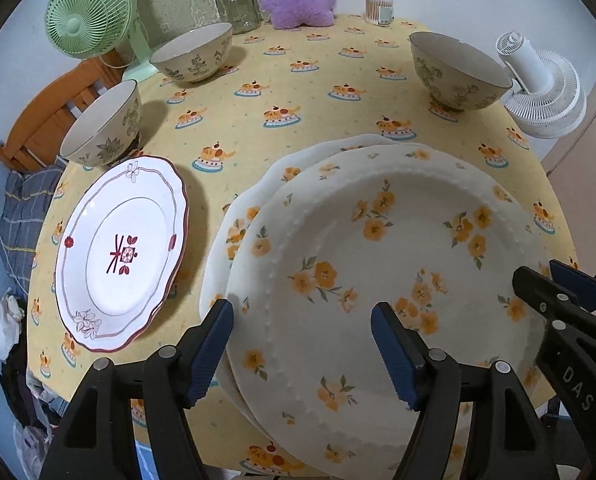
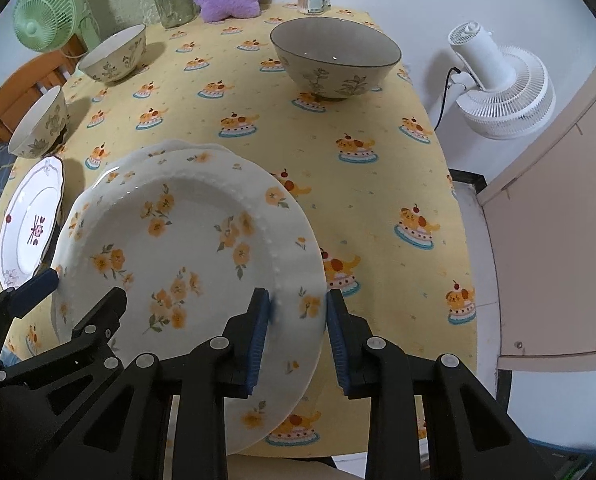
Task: Organize plates and bowls
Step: 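Open both grippers and withdraw them from the stacked plates, then move both grippers to the red-rimmed white plate and grip its rim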
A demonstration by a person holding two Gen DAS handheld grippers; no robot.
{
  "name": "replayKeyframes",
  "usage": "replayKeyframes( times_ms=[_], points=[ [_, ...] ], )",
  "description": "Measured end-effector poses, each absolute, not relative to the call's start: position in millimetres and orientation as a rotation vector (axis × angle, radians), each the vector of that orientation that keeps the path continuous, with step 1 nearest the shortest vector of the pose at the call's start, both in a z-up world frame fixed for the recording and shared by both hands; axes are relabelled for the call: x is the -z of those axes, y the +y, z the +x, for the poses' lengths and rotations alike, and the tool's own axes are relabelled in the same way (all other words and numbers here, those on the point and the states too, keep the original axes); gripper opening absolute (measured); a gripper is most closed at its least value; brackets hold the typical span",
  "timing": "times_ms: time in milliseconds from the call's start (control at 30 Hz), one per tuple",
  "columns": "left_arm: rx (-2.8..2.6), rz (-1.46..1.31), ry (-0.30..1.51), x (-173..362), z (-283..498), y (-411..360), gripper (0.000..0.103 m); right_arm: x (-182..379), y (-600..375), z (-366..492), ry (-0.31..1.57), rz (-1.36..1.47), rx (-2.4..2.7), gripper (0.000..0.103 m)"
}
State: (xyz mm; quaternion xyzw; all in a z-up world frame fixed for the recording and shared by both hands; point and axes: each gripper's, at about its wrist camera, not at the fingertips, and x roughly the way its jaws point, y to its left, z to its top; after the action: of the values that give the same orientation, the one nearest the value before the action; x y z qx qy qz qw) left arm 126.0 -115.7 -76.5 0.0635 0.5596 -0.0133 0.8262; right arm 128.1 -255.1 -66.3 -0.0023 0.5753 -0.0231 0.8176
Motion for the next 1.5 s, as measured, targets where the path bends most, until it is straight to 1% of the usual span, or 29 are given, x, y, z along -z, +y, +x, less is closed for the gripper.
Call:
replayKeyframes(
  times_ms=[200, 467, 633, 833, 900, 1000, 1067, 1167, 1300, 1500],
  points=[
    [0.039, 0.140, 1.186, 77, 131, -115, 0.078, 70, -250, 136, 1.240, -0.005, 0.057, 0.032],
    [0.033, 0.121, 1.182, 75, 133, -111, 0.079, 74, -245, 143, 1.245, -0.020, 0.052, 0.034],
    [0.035, 0.098, 1.185, 74, 129, -115, 0.084, 74, -247, 141, 1.243, -0.021, 0.028, 0.034],
    [-0.008, 0.068, 1.167, 68, 120, -115, 0.087, 66, -249, 136, 1.207, -0.037, -0.019, 0.035],
    [-0.020, 0.060, 1.164, 66, 117, -114, 0.087, 65, -250, 134, 1.201, -0.033, -0.034, 0.037],
    [-0.040, 0.043, 1.155, 60, 113, -110, 0.087, 60, -253, 131, 1.187, -0.021, -0.049, 0.047],
    [-0.057, 0.040, 1.145, 56, 109, -107, 0.088, 55, -255, 129, 1.171, -0.014, -0.052, 0.056],
    [-0.064, 0.035, 1.142, 52, 106, -101, 0.089, 48, -256, 125, 1.152, 0.002, -0.061, 0.061],
    [-0.050, 0.031, 1.128, 46, 104, -93, 0.089, 40, -252, 121, 1.132, 0.011, -0.059, 0.063],
    [-0.020, 0.028, 1.110, 35, 105, -71, 0.089, 31, -238, 120, 1.125, 0.035, -0.045, 0.070]
  ],
)
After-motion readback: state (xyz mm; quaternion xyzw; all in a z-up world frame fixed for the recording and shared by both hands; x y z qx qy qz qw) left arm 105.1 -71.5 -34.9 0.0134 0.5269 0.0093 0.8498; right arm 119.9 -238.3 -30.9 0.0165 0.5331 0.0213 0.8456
